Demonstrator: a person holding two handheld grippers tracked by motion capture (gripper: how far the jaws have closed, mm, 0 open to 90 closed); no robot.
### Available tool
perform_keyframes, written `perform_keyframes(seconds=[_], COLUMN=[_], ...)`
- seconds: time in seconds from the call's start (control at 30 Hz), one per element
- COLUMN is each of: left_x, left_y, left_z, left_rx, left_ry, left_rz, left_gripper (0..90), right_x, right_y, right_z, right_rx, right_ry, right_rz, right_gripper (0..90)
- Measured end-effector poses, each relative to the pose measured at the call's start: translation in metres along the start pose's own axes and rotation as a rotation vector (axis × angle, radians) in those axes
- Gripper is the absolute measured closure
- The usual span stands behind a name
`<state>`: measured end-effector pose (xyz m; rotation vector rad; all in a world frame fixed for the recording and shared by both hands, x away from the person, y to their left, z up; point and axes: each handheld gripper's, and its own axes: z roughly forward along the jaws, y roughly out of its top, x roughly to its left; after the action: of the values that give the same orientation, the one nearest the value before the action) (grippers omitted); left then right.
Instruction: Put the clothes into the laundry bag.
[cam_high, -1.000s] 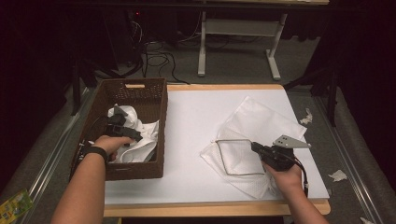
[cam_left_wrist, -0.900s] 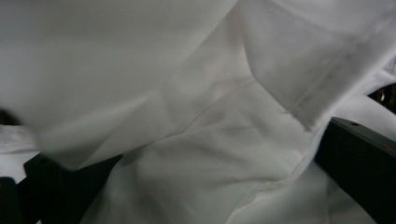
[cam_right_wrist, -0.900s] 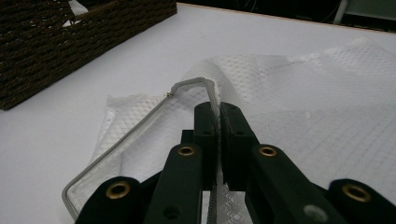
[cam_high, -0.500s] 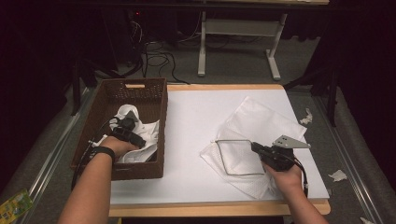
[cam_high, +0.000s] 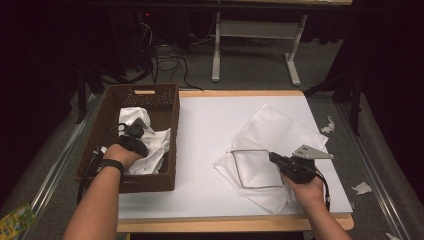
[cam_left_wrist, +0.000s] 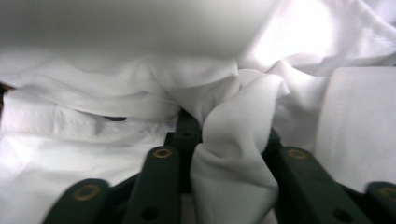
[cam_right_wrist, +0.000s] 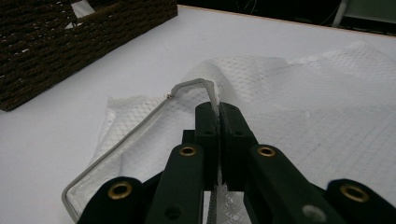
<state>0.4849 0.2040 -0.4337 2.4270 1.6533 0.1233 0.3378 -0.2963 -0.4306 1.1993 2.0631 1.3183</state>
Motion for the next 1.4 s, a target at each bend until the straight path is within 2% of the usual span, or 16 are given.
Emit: perform_keyframes(seconds=[0.07,0.2,0.33,0.37,0.67,0.77,0.97,1.13,1.23,1.33,1.4], left_x=[0.000,0.001,0.004,0.004,0.003,0.003,0.001,-0.002,-0.007,-0.009,-0.009], left_y=[0.000,-0.001,-0.004,-0.006,-0.015,-0.020,-0.030,-0.036,-0.040,-0.044,-0.048], left_z=[-0.003,-0.011,-0.021,-0.024,-0.044,-0.052,-0.065,-0.071,-0.073,-0.076,-0.078], left_rx=[-0.021,-0.098,-0.208,-0.252,-0.464,-0.561,-0.706,-0.792,-0.841,-0.889,-0.930], left_ry=[-0.001,0.006,0.014,0.014,0.042,0.059,0.110,0.139,0.160,0.177,0.173], left_rz=[0.002,-0.009,-0.023,-0.024,-0.019,-0.017,-0.010,0.012,0.041,0.046,0.031], left_gripper=[75.5,77.4,78.0,78.0,78.7,78.8,79.1,79.1,79.1,79.0,79.0], right_x=[0.000,0.000,-0.002,-0.002,-0.001,-0.001,-0.001,-0.001,-0.001,0.000,0.000], right_y=[0.000,0.000,-0.002,-0.002,-0.002,-0.002,-0.002,-0.002,-0.002,-0.002,-0.002], right_z=[0.000,0.000,0.000,0.000,-0.002,-0.002,-0.002,-0.002,-0.002,-0.002,-0.002], right_rx=[-0.002,-0.005,-0.007,-0.008,-0.015,-0.015,-0.015,-0.017,-0.019,-0.016,-0.016], right_ry=[0.003,0.005,0.012,0.013,0.009,0.009,0.008,0.009,0.008,0.008,0.008], right_rz=[0.001,0.004,0.017,0.018,0.023,0.023,0.022,0.021,0.020,0.022,0.022], right_gripper=[88.1,88.3,88.4,88.4,88.4,88.4,88.4,88.4,88.3,88.4,88.3])
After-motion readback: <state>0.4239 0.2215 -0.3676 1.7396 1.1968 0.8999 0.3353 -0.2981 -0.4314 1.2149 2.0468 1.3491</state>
